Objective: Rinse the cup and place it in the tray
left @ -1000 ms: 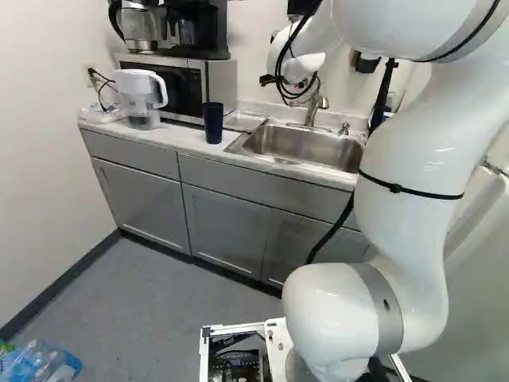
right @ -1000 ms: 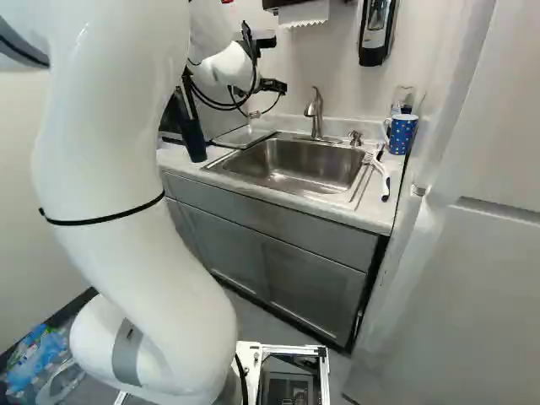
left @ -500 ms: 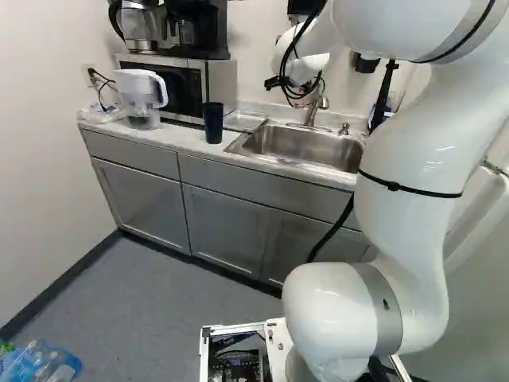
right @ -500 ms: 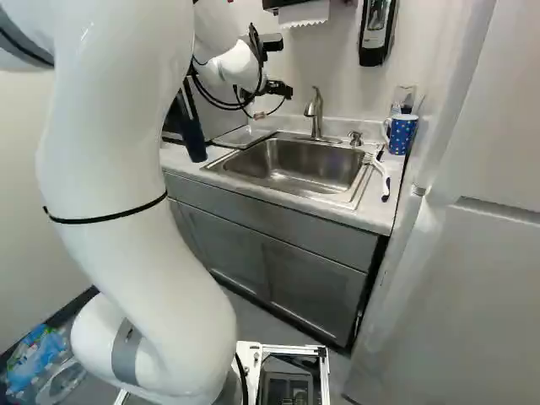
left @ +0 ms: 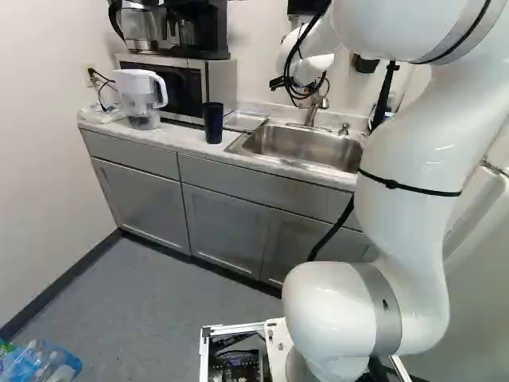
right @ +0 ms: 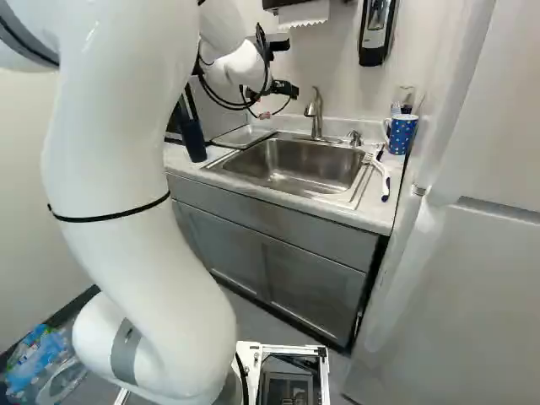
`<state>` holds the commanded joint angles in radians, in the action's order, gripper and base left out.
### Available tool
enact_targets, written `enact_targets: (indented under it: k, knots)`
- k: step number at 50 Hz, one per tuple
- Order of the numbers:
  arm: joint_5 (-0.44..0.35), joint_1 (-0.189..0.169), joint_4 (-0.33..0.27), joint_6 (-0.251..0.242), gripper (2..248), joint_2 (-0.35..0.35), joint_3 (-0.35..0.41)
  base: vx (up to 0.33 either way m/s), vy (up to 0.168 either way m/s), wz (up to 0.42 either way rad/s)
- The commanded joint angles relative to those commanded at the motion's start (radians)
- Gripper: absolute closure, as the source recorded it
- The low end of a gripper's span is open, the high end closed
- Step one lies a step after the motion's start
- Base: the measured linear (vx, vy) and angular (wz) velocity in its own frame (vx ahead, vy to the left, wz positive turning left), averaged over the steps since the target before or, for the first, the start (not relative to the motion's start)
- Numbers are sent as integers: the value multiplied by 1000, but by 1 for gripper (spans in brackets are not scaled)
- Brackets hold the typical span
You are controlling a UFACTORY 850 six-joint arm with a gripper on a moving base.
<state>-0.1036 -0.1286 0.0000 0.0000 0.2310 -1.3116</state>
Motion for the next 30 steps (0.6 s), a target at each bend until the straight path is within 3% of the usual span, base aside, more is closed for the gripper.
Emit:
enact_targets:
  k: [30]
  knots:
    - [0, -25, 0, 0, 3, 46, -52, 0, 0, 0]
